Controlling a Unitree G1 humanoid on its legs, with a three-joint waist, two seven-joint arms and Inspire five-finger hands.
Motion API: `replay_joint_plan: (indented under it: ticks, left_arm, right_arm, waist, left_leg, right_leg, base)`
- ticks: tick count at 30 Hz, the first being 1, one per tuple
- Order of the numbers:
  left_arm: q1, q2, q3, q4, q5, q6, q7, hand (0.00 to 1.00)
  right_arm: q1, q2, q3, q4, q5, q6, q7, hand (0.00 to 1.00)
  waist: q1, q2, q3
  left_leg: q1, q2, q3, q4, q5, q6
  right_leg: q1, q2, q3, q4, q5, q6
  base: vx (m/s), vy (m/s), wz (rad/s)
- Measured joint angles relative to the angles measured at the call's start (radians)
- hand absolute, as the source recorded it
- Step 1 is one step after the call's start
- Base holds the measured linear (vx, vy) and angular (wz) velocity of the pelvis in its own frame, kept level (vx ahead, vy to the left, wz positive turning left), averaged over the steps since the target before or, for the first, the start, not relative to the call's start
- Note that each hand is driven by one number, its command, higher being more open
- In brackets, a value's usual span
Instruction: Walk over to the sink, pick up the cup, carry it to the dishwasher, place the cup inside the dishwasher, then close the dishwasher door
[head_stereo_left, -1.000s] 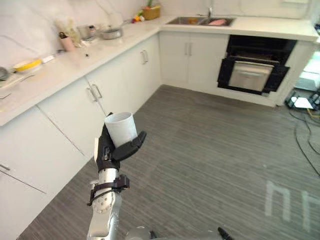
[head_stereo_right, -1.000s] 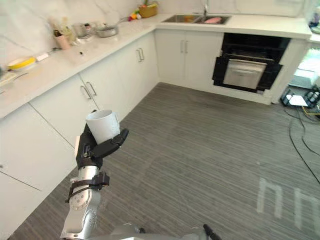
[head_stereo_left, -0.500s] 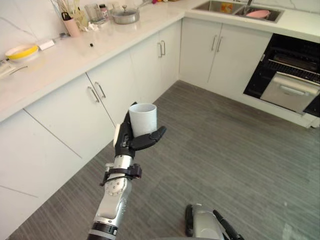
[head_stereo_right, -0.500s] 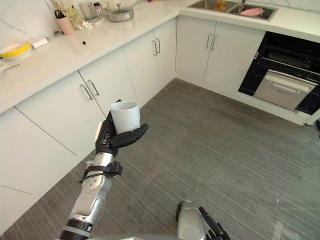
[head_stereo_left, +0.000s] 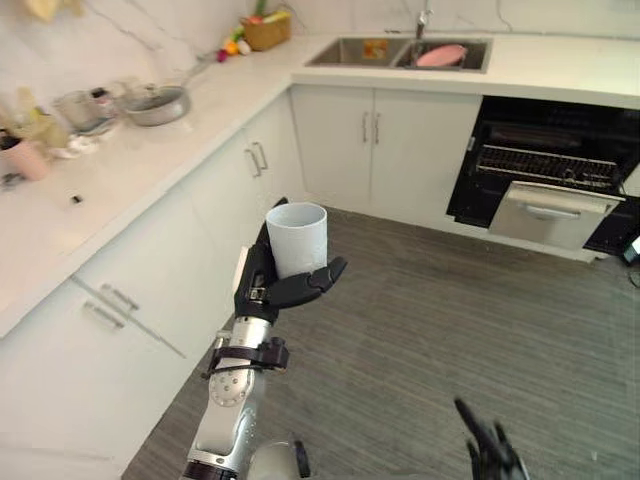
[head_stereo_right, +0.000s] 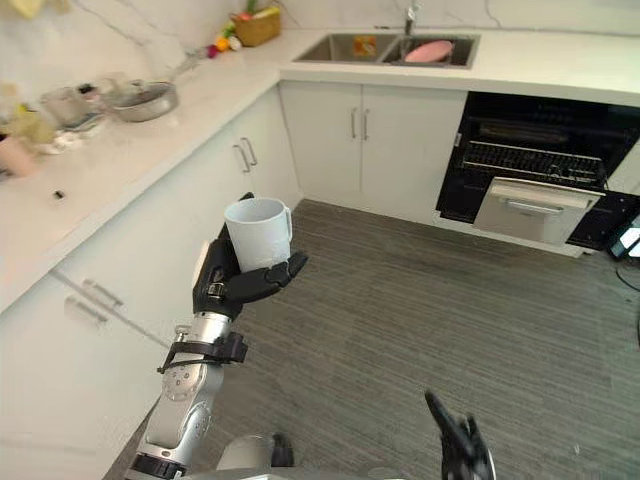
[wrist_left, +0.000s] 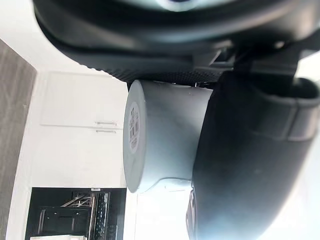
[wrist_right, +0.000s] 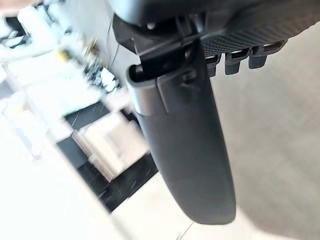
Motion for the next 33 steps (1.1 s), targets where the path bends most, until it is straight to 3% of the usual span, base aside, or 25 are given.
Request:
replay_joint_plan:
  ticks: [1, 3, 5, 6, 7, 8, 9, 10, 11, 13, 14, 16, 17, 18, 19, 20, 21, 23, 24, 26, 27, 29, 30, 31, 33]
  left_arm:
    - [-0.005, 0.002, 0.003, 0.004, 0.000, 0.005, 0.001, 0.00]
    - [0.002, 0.001, 0.032, 0.003, 0.000, 0.005, 0.008, 0.00]
    - [0.035, 0.001, 0.087, -0.001, 0.008, 0.000, 0.021, 0.00]
    - [0.044, 0.001, 0.099, -0.006, 0.022, -0.006, 0.023, 0.00]
    - [0.065, -0.003, 0.101, -0.039, 0.041, -0.028, 0.025, 0.00]
    - [0.072, 0.019, 0.107, -0.061, 0.060, -0.050, 0.025, 0.00]
    - [0.071, 0.021, 0.108, -0.070, 0.069, -0.054, 0.026, 0.00]
    - [0.071, 0.018, 0.109, -0.087, 0.084, -0.053, 0.032, 0.00]
    - [0.063, 0.010, 0.106, -0.095, 0.115, -0.055, 0.044, 0.00]
    - [0.062, 0.009, 0.096, -0.093, 0.124, -0.055, 0.061, 0.00]
    - [0.058, 0.014, 0.089, -0.093, 0.131, -0.059, 0.067, 0.00]
    - [0.044, 0.021, 0.080, -0.091, 0.133, -0.069, 0.065, 0.00]
    - [0.036, 0.027, 0.080, -0.091, 0.133, -0.080, 0.059, 0.00]
    - [0.034, 0.038, 0.080, -0.091, 0.133, -0.090, 0.058, 0.00]
    - [0.034, 0.043, 0.080, -0.091, 0.134, -0.093, 0.058, 0.00]
    - [0.034, 0.059, 0.080, -0.091, 0.134, -0.096, 0.061, 0.00]
    - [0.035, 0.031, 0.077, -0.068, 0.134, -0.095, 0.065, 0.00]
    - [0.023, 0.000, 0.051, -0.057, 0.135, -0.096, 0.067, 0.00]
    - [0.014, 0.001, 0.042, -0.055, 0.135, -0.096, 0.067, 0.00]
    - [-0.021, 0.007, -0.004, -0.037, 0.135, -0.096, 0.068, 0.00]
    - [-0.033, 0.008, -0.023, -0.024, 0.136, -0.097, 0.069, 0.00]
    - [-0.031, -0.001, -0.053, 0.017, 0.139, -0.097, 0.070, 0.00]
    - [-0.029, -0.004, -0.056, 0.024, 0.142, -0.096, 0.070, 0.00]
    - [0.016, -0.031, -0.011, 0.022, 0.144, -0.113, 0.056, 0.00]
    - [0.016, -0.033, -0.017, 0.022, 0.144, -0.117, 0.052, 0.00]
  right_arm:
    - [-0.007, 0.012, 0.003, -0.022, -0.001, -0.002, -0.007, 1.00]
    - [-0.026, 0.024, 0.014, -0.076, -0.007, -0.011, -0.028, 1.00]
    - [-0.038, 0.034, 0.008, -0.141, -0.042, -0.013, -0.074, 1.00]
    - [-0.030, 0.033, 0.005, -0.165, -0.054, -0.015, -0.086, 1.00]
    - [-0.017, 0.023, 0.001, -0.218, -0.068, -0.029, -0.098, 1.00]
    - [-0.013, 0.035, 0.004, -0.242, -0.079, -0.035, -0.109, 1.00]
    - [-0.013, 0.035, 0.006, -0.251, -0.094, -0.036, -0.113, 1.00]
    - [-0.019, 0.035, 0.010, -0.272, -0.114, -0.037, -0.122, 1.00]
    - [-0.029, 0.036, 0.029, -0.295, -0.145, -0.044, -0.137, 1.00]
    - [-0.023, 0.048, 0.048, -0.322, -0.166, -0.044, -0.148, 1.00]
    - [0.003, 0.072, 0.054, -0.383, -0.182, -0.044, -0.150, 1.00]
    - [0.034, 0.082, 0.053, -0.455, -0.204, -0.046, -0.150, 1.00]
    - [0.047, 0.075, 0.049, -0.492, -0.222, -0.052, -0.145, 1.00]
    - [0.047, 0.066, 0.045, -0.517, -0.224, -0.062, -0.136, 1.00]
    - [0.048, 0.061, 0.044, -0.532, -0.224, -0.071, -0.132, 1.00]
    - [0.063, 0.049, 0.045, -0.575, -0.226, -0.092, -0.118, 1.00]
    - [0.059, 0.001, 0.042, -0.595, -0.235, -0.106, -0.099, 1.00]
    - [0.054, -0.032, 0.035, -0.620, -0.255, -0.106, -0.096, 1.00]
    - [0.054, -0.028, 0.031, -0.626, -0.262, -0.106, -0.099, 1.00]
    - [0.055, -0.015, 0.021, -0.665, -0.281, -0.106, -0.108, 1.00]
    - [0.055, -0.012, 0.014, -0.692, -0.282, -0.106, -0.109, 1.00]
    - [0.057, -0.010, -0.016, -0.751, -0.282, -0.121, -0.105, 1.00]
    - [0.058, -0.010, -0.024, -0.761, -0.282, -0.133, -0.105, 1.00]
    - [0.057, -0.039, -0.029, -0.827, -0.288, -0.201, -0.099, 1.00]
    - [0.071, -0.029, -0.016, -0.827, -0.289, -0.201, -0.100, 1.00]
  waist:
    - [-0.007, -0.014, -0.004]
    - [-0.015, -0.028, 0.000]
    - [0.011, -0.047, 0.007]
    - [0.015, -0.059, -0.002]
    - [0.017, -0.048, -0.019]
    - [0.017, -0.099, -0.036]
    - [0.016, -0.108, -0.042]
    - [0.012, -0.105, -0.040]
    - [-0.001, -0.086, -0.028]
    - [-0.011, -0.063, -0.011]
    - [-0.031, -0.047, 0.006]
    - [-0.044, -0.043, 0.021]
    - [-0.050, -0.043, 0.024]
    - [-0.051, -0.048, 0.023]
    - [-0.051, -0.056, 0.018]
    - [-0.050, -0.087, 0.002]
    - [-0.054, -0.043, 0.008]
    - [-0.058, 0.008, -0.013]
    - [-0.059, 0.013, -0.015]
    - [-0.071, 0.015, -0.013]
    - [-0.074, 0.019, -0.010]
    - [-0.070, 0.043, 0.006]
    - [-0.068, 0.048, 0.009]
    - [-0.025, 0.054, 0.017]
    - [-0.031, 0.055, 0.018]
  left_leg:
    - [0.005, -0.012, -0.004, 0.007, -0.013, 0.020]
    - [0.007, -0.016, 0.000, 0.096, -0.106, 0.032]
    - [0.001, 0.000, 0.033, 0.316, -0.225, 0.013]
    - [0.022, -0.020, 0.042, 0.276, -0.235, 0.004]
    - [0.073, -0.036, 0.048, 0.182, -0.248, 0.065]
    - [0.108, -0.077, 0.076, 0.184, -0.283, 0.073]
    - [0.121, -0.088, 0.080, 0.182, -0.297, 0.077]
    - [0.143, -0.089, 0.087, 0.177, -0.316, 0.089]
    - [0.185, -0.078, 0.088, 0.162, -0.341, 0.087]
    - [0.257, -0.052, 0.091, 0.123, -0.355, 0.075]
    - [0.325, -0.027, 0.089, 0.086, -0.366, 0.060]
    - [0.385, -0.010, 0.089, 0.059, -0.380, 0.046]
    - [0.423, 0.005, 0.094, 0.048, -0.398, 0.030]
    - [0.462, 0.005, 0.111, 0.037, -0.422, 0.007]
    - [0.483, 0.001, 0.116, 0.036, -0.440, -0.008]
    - [0.526, -0.027, 0.121, 0.045, -0.487, -0.033]
    - [0.560, -0.002, 0.130, 0.077, -0.545, -0.030]
    - [0.557, 0.042, 0.127, 0.127, -0.566, 0.002]
    - [0.551, 0.054, 0.126, 0.153, -0.565, 0.001]
    - [0.470, 0.129, 0.118, 0.376, -0.544, 0.002]
    - [0.413, 0.166, 0.107, 0.512, -0.493, -0.005]
    - [0.272, 0.250, 0.038, 0.878, -0.256, -0.043]
    - [0.232, 0.253, 0.018, 0.966, -0.257, -0.042]
    - [0.013, 0.225, 0.043, 0.820, -0.341, -0.008]
    - [0.002, 0.200, 0.063, 0.690, -0.303, -0.007]
  right_leg:
    - [-0.001, -0.016, -0.002, 0.008, 0.011, 0.007]
    - [0.001, -0.029, 0.007, 0.069, 0.065, 0.015]
    - [0.019, -0.028, -0.004, 0.199, 0.162, 0.037]
    - [0.006, -0.046, -0.035, 0.258, 0.175, 0.054]
    - [-0.045, -0.069, -0.087, 0.415, 0.214, 0.137]
    - [-0.111, -0.135, -0.098, 0.571, 0.283, 0.229]
    - [-0.149, -0.162, -0.113, 0.631, 0.342, 0.225]
    - [-0.199, -0.198, -0.155, 0.727, 0.376, 0.217]
    - [-0.305, -0.232, -0.229, 0.894, 0.295, 0.139]
    - [-0.385, -0.215, -0.277, 0.947, 0.207, 0.080]
    - [-0.456, -0.185, -0.321, 0.895, 0.141, 0.067]
    - [-0.514, -0.174, -0.372, 0.741, 0.117, 0.055]
    - [-0.541, -0.165, -0.418, 0.559, 0.122, 0.051]
    - [-0.554, -0.157, -0.466, 0.366, 0.168, 0.035]
    - [-0.555, -0.158, -0.492, 0.289, 0.217, 0.021]
    - [-0.555, -0.169, -0.521, 0.186, 0.369, -0.030]
    - [-0.556, -0.147, -0.511, 0.252, 0.361, -0.109]
    - [-0.576, -0.099, -0.505, 0.315, 0.258, -0.123]
    - [-0.576, -0.093, -0.507, 0.330, 0.240, -0.126]
    - [-0.563, -0.058, -0.520, 0.353, 0.182, -0.142]
    - [-0.546, -0.038, -0.524, 0.351, 0.161, -0.147]
    - [-0.438, 0.038, -0.506, 0.295, 0.118, -0.159]
    - [-0.407, 0.055, -0.497, 0.275, 0.112, -0.163]
    - [-0.197, 0.089, -0.357, 0.114, 0.115, -0.152]
    - [-0.166, 0.078, -0.353, 0.133, 0.107, -0.139]
  base:
    - [0.61, 0.261, -0.30]
    - [0.55, 0.196, -0.08]
    - [0.49, 0.164, -0.46]
    - [0.26, 0.224, -0.49]
    - [0.31, 0.243, -0.30]
    - [0.32, 0.213, -0.26]
    - [0.29, 0.060, -0.20]
    - [0.35, 0.071, -0.23]
    - [0.34, 0.067, -0.25]
    - [0.36, 0.022, -0.21]
    - [0.32, -0.041, -0.12]
    - [0.34, -0.107, -0.01]
    - [0.43, -0.173, -0.13]
    - [0.37, -0.161, -0.20]
    - [0.42, -0.171, -0.34]
    - [0.48, -0.191, -0.37]
    - [0.48, -0.177, -0.39]
    - [0.46, -0.186, -0.37]
    - [0.38, -0.194, -0.28]
    - [0.27, -0.177, -0.11]
    - [0.33, -0.214, -0.20]
    - [0.43, -0.191, -0.46]
    - [1.14, -0.177, -1.90]
    - [1.09, -0.072, -1.77]
    - [0.80, 0.045, -0.87]
